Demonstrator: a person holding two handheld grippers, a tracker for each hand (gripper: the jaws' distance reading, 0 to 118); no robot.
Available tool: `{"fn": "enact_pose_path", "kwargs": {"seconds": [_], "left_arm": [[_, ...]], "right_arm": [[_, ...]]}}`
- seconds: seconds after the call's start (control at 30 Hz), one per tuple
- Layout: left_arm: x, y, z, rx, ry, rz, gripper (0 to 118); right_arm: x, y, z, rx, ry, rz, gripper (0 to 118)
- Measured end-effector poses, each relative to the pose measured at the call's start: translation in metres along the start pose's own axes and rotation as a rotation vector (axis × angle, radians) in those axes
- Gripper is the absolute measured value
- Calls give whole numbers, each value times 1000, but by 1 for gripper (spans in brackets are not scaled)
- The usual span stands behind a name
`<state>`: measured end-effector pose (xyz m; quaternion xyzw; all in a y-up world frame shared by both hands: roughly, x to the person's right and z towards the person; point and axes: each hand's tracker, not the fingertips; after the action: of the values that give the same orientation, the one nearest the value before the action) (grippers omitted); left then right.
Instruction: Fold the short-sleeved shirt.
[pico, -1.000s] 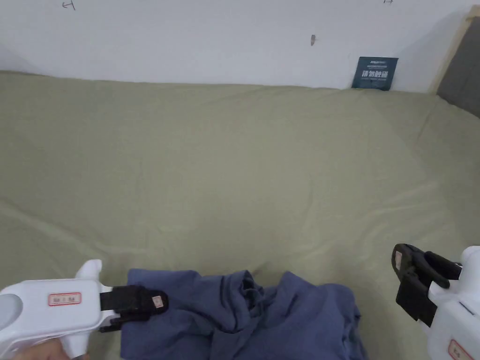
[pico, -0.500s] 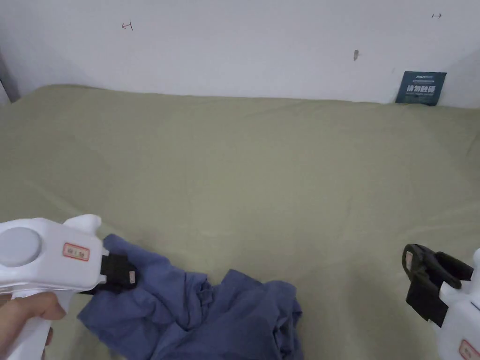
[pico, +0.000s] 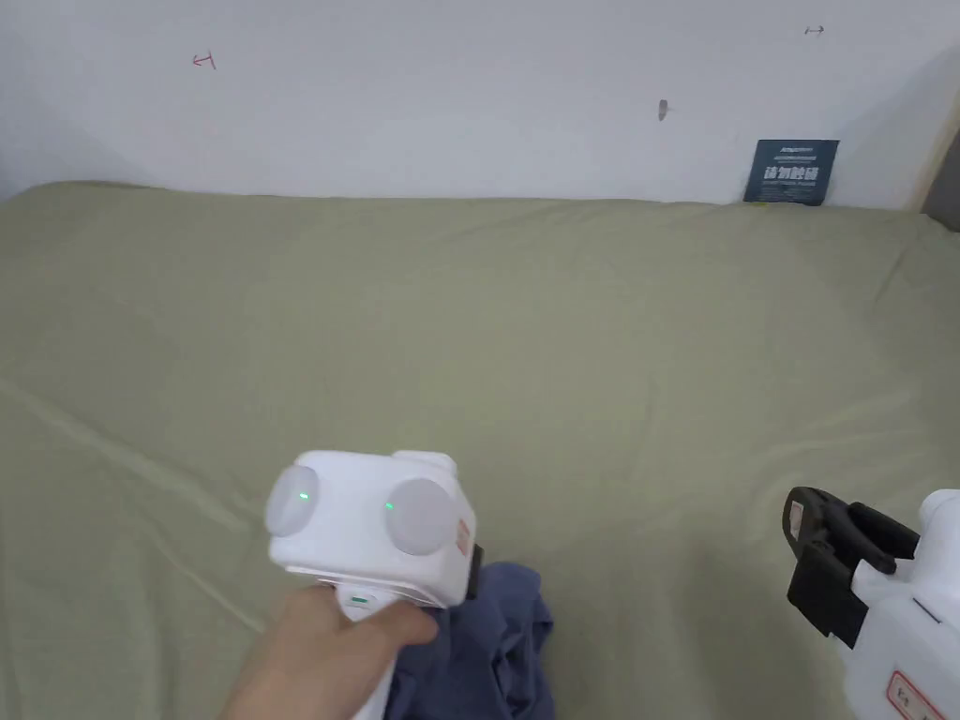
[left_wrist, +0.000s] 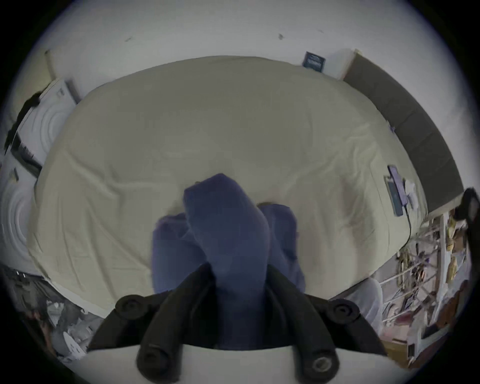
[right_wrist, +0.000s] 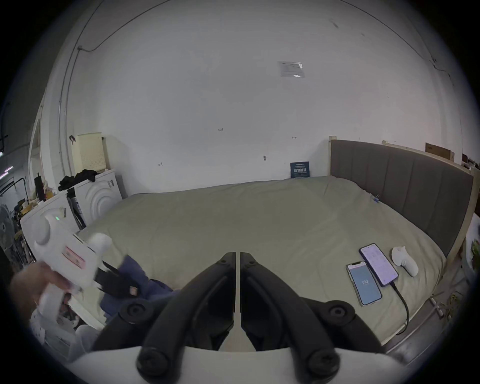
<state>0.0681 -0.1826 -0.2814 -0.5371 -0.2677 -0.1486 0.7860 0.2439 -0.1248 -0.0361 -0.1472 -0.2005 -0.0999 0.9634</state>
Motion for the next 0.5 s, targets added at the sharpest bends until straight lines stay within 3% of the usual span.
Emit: {"fn": "enact_pose_path", "kwargs": {"seconds": [0.03, 0.07, 0.1, 0.13, 0.2, 0.33, 0.4, 0.43, 0.5], "left_arm": [[15, -1, -10, 4, -5, -22, 13], [25, -1, -21, 13, -16, -31, 44], [34, 0, -32, 17, -45, -81, 88], [41, 0, -43, 8, -80, -105, 118], [40, 2, -41, 46, -118, -65, 110], [13, 0, -16, 38, -258, 57, 109], [-14, -3, 1, 72, -367, 112, 98], [-30, -4, 9, 87, -402, 144, 83], [-58, -11, 13, 120, -502, 244, 10]], "right_arm": [[3, 0, 1, -4, -7, -6, 6], [6, -1, 2, -7, -12, -13, 6], [9, -1, 3, -12, -21, -19, 6], [12, -1, 4, -17, -30, -23, 6], [18, -1, 7, -13, -48, -38, 6], [25, -1, 10, -9, -69, -39, 6], [27, -3, 8, -15, -74, -44, 6], [27, -4, 6, -21, -74, -49, 6], [26, -8, 1, -33, -66, -59, 6]]}}
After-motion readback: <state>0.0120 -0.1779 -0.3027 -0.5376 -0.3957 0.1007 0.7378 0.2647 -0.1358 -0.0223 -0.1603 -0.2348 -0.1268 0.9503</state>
